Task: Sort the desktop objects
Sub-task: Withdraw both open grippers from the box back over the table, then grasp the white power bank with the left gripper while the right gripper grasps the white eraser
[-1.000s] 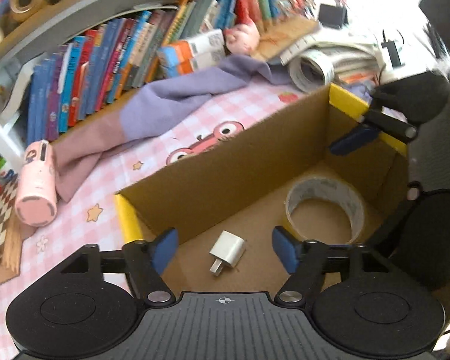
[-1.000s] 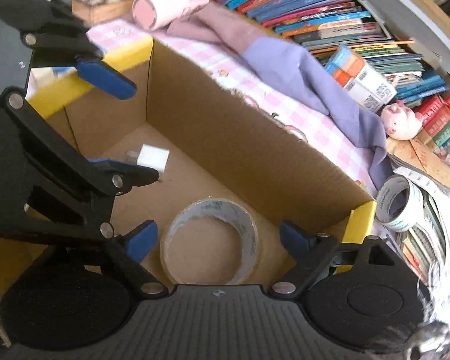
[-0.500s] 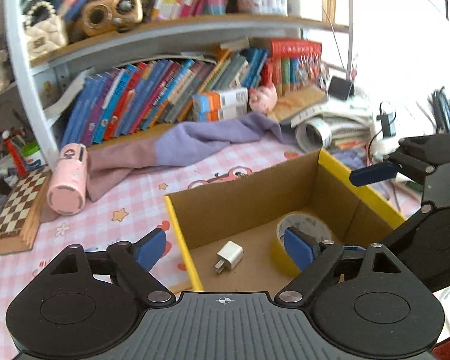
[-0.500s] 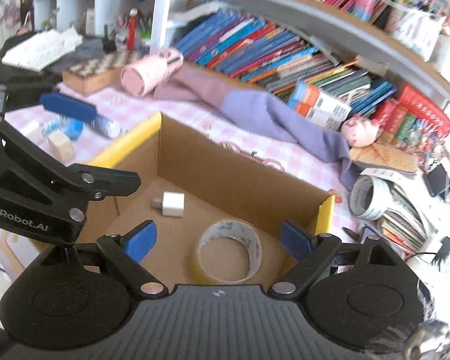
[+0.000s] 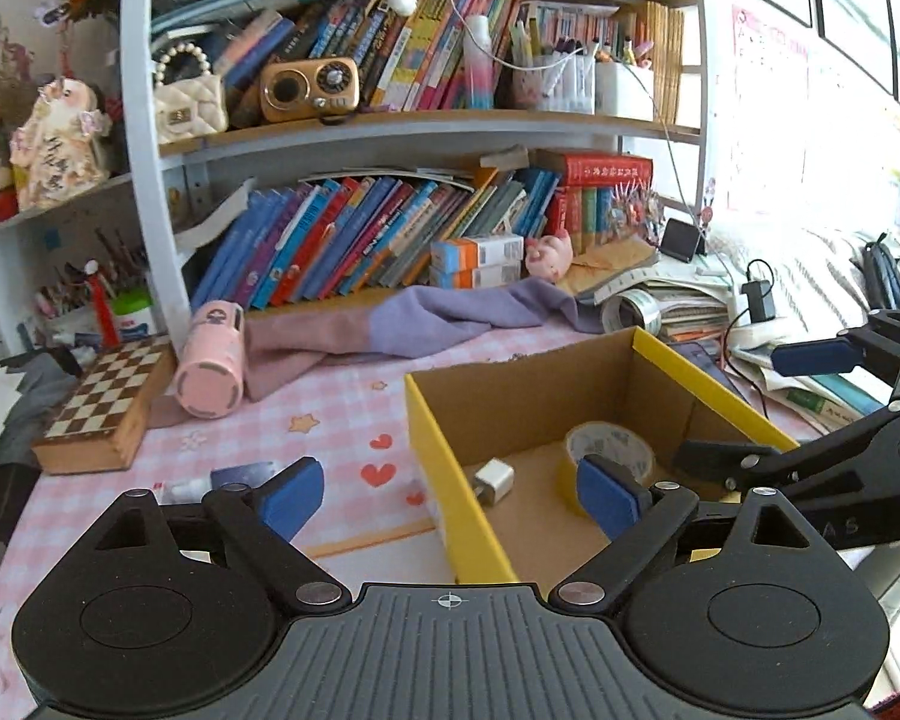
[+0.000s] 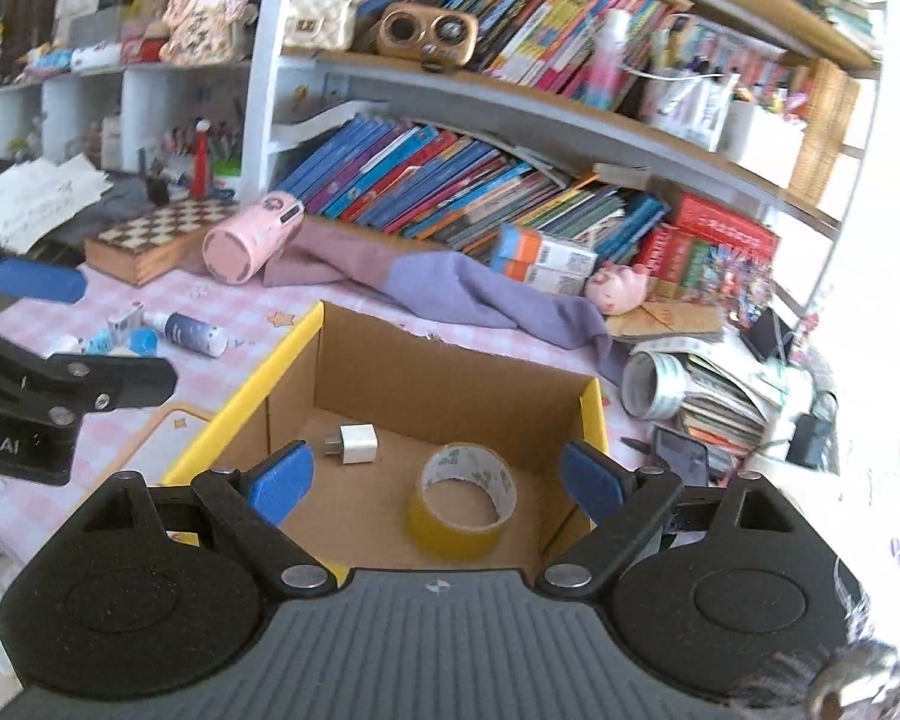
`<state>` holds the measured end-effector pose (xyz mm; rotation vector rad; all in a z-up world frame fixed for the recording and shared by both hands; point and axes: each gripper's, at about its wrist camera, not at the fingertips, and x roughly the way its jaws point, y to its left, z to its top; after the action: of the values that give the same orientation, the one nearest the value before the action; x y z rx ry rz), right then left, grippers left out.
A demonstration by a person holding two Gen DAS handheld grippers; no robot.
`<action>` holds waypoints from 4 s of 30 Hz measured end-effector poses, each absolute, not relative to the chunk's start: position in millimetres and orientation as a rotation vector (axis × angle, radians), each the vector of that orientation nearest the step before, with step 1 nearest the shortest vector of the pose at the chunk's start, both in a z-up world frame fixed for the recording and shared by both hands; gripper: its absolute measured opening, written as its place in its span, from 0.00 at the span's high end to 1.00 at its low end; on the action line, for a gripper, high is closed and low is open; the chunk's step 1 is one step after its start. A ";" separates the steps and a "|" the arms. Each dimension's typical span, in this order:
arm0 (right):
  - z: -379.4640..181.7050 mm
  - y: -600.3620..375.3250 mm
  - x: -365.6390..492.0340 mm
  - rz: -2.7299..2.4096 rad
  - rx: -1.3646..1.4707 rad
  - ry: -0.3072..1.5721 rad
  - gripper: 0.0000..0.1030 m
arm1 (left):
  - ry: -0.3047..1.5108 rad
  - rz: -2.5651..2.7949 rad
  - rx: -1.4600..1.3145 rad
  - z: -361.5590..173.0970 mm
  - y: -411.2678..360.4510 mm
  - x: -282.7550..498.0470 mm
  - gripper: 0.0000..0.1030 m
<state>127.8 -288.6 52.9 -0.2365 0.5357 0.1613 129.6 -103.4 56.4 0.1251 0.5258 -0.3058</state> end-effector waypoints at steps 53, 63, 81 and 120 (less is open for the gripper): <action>-10.7 -152.5 -9.1 0.169 -0.076 0.710 0.08 | 0.704 -0.097 0.059 -5.2 36.3 0.6 0.03; -7.0 -126.2 -4.9 0.279 -0.116 0.697 0.10 | 0.687 -0.024 0.030 -1.5 60.2 -3.2 0.03; -12.9 -94.6 22.9 0.360 -0.145 0.724 0.15 | 0.721 0.035 0.030 -8.3 81.1 10.1 0.03; -36.7 -60.8 238.4 0.411 -0.093 0.811 0.30 | 0.763 0.067 0.045 -40.2 99.2 199.0 0.05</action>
<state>238.4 -60.8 -36.7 -0.0935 0.8106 0.4106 199.0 99.2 -40.2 0.0446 0.7630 0.0670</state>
